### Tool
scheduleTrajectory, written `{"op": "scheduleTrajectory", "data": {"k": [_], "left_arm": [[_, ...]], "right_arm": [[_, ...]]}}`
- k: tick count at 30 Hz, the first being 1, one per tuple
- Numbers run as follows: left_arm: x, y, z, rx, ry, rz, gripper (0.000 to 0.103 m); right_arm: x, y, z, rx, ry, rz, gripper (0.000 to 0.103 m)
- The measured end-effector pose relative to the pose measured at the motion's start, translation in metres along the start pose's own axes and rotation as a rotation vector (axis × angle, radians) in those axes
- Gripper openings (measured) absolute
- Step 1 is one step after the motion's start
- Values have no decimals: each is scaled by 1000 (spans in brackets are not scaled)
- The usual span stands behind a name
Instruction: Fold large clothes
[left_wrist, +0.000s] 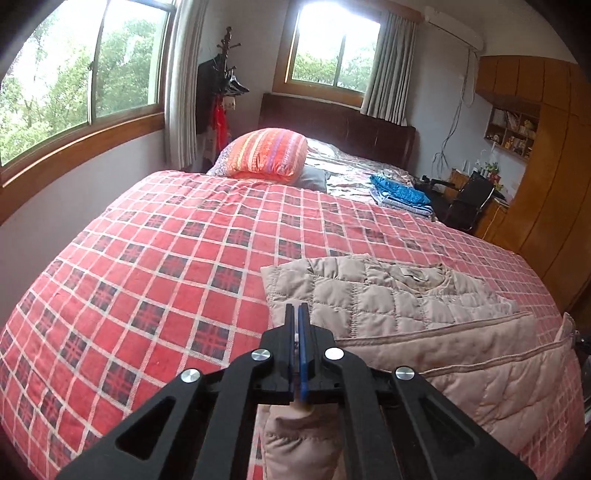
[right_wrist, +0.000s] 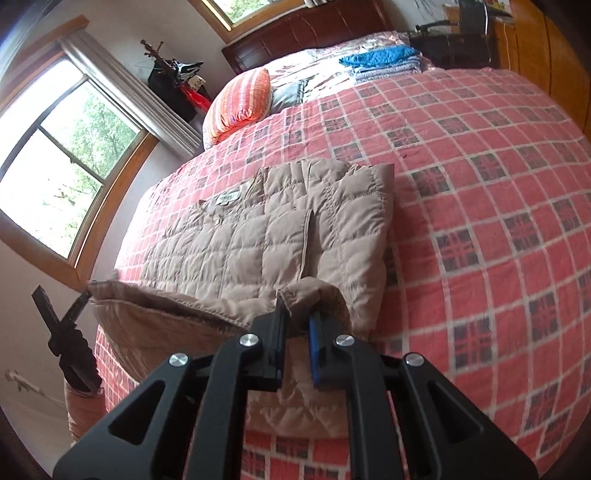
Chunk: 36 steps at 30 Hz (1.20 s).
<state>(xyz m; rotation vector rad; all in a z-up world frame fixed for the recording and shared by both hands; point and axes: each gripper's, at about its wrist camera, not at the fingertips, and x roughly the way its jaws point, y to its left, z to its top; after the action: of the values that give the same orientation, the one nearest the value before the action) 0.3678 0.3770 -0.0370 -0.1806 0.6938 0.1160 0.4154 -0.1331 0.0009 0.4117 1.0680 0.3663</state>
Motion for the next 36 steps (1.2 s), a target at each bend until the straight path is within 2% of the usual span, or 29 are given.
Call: {"op": "scheduleTrajectory", "data": {"k": [6,10,12,14,15,16,18,19,20,23,27,30,32,36], "left_arm": [[74,4,-7,-25,145,32,1],[94,15,-15,-71,227,-8,3],[87,22,-18,-81,229,-34,8],[74,29,-21,-85,233,-69,30],[67,32,-22,-89,233,-91,35],[60,35,-24,-89,232,-104,44],[46,39,-29,-64,221,-83,51],[42,41,-32,-50,222,-77,55],[39,43,-37,-39,232,-82,57],[41,45,-51,-17,276,-99,59],[54,45,-67,-35,315,-110,60],[60,44,-71,-72,326,-133,60],[63,42,-72,-87,335,-143,61],[59,43,-74,-102,332,-128,61]], "right_arm": [[59,-15,28,66,62,-30,9],[93,-31,30,118,124,-66,10],[100,-37,28,133,135,-52,12],[94,-35,26,118,124,-35,16],[90,-34,25,110,118,-32,19],[83,-31,22,98,110,-30,26],[66,-25,17,65,89,-24,46],[56,-22,15,41,71,-34,62],[44,-17,11,7,41,-57,66],[31,-10,3,-55,29,-70,66],[43,-15,1,-52,60,-124,65],[66,-23,2,-32,104,-138,59],[77,-24,0,-31,123,-145,49],[79,-18,-7,-65,104,-187,43]]}}
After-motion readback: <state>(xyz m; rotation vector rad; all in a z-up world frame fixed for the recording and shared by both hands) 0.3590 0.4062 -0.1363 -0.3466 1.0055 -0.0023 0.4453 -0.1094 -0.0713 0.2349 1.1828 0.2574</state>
